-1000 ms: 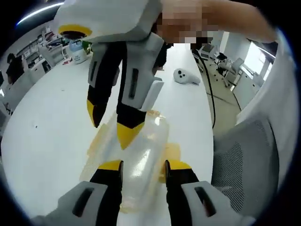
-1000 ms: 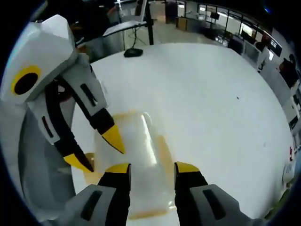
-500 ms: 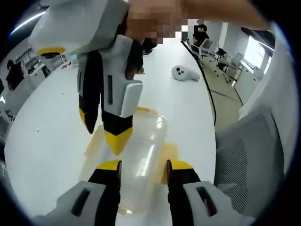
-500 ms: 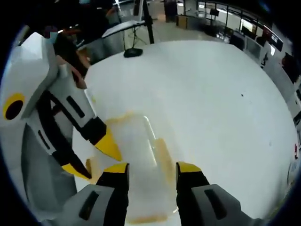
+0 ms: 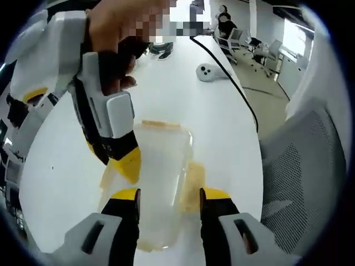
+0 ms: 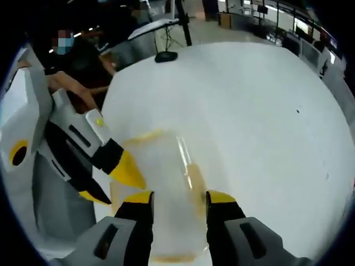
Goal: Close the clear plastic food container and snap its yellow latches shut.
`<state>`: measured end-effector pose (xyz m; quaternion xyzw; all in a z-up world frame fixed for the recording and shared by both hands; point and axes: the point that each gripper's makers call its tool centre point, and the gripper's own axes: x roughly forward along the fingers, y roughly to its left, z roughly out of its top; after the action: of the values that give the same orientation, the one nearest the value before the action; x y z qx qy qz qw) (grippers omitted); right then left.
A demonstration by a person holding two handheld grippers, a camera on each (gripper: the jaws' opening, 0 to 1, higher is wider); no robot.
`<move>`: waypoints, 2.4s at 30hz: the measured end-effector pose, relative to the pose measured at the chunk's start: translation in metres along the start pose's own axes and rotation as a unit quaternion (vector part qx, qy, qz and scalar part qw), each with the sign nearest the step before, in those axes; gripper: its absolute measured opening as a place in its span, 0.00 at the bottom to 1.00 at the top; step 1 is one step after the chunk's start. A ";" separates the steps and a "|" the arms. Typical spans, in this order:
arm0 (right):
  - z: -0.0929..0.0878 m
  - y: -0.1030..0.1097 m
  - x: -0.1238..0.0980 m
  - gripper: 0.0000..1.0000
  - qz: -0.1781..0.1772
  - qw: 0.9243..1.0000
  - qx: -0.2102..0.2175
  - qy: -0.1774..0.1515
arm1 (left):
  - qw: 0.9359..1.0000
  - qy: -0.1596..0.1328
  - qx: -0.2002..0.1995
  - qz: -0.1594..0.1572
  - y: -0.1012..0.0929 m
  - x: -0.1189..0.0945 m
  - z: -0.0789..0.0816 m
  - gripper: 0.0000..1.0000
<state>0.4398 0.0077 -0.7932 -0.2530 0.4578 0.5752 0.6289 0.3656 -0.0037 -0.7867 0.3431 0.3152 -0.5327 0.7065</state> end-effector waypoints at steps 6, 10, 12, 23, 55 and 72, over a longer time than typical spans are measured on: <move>0.001 0.000 0.003 0.36 0.024 1.000 -0.008 0.019 | 1.000 0.007 0.013 0.020 0.004 0.001 -0.001 0.38; 0.001 0.001 0.005 0.36 0.040 0.998 -0.016 0.037 | 0.999 0.011 0.020 0.026 0.005 0.001 -0.002 0.37; 0.001 0.000 0.006 0.36 0.049 0.998 -0.013 0.045 | 0.999 0.013 0.031 0.027 0.005 0.002 -0.003 0.37; -0.002 0.002 0.010 0.33 0.075 0.994 -0.018 0.074 | 0.997 0.023 0.056 0.047 0.006 0.007 -0.004 0.34; 0.000 0.004 0.009 0.33 0.054 0.995 -0.016 0.077 | 0.996 0.023 0.073 0.052 0.005 0.010 0.001 0.33; 0.001 0.000 0.000 0.34 0.002 0.999 0.016 0.042 | 0.998 0.023 0.061 0.013 0.004 0.000 0.007 0.33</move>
<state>0.4400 0.0084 -0.7926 -0.2657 0.4932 0.5583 0.6119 0.3698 -0.0086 -0.7827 0.4016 0.2945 -0.5336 0.6835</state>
